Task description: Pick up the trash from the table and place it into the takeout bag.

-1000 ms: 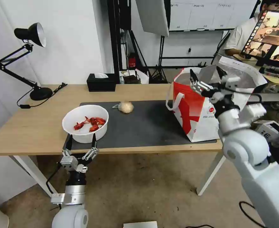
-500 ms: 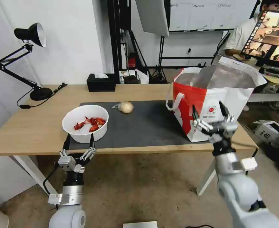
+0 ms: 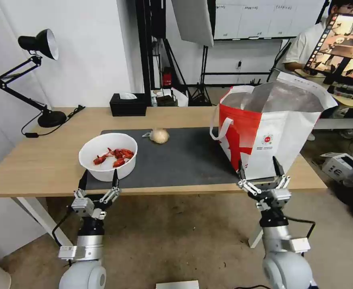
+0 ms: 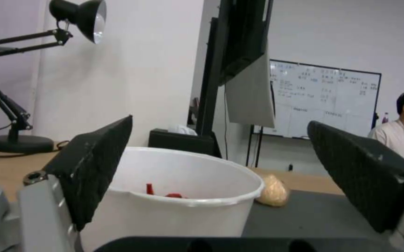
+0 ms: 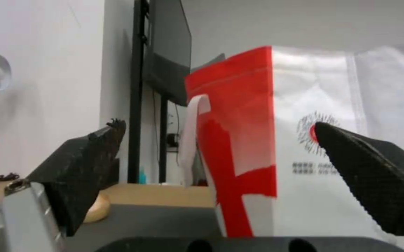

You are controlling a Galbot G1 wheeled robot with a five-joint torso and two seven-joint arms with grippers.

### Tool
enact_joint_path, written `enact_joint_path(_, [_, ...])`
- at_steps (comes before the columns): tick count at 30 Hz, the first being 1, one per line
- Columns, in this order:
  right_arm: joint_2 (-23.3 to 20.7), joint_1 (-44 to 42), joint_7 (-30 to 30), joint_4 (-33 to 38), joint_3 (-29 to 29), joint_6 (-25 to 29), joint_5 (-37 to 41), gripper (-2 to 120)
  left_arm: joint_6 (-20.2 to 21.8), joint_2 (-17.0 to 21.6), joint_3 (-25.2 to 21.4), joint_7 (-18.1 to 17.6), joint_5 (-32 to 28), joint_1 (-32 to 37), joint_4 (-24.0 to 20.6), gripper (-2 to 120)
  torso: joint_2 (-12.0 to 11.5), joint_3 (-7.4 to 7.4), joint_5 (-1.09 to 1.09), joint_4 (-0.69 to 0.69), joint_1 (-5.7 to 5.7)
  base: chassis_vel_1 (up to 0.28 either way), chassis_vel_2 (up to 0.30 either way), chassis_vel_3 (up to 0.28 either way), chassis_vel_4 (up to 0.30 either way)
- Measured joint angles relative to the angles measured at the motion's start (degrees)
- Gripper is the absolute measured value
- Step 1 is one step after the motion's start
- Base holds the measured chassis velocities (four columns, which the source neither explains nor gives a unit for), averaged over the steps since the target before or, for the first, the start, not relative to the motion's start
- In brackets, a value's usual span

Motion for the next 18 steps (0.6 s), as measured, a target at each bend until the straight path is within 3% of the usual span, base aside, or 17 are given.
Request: enact_joint_path(18, [-0.54, 0.87, 0.36, -0.86, -1.51, -0.76, 0.85, 100, -0.10, 0.07, -0.45, 0.02, -0.15, 0.19, -0.05, 100, 0.00, 0.00, 0.01, 0.00, 0.01, 0.000, 0.000, 0.000, 0.000])
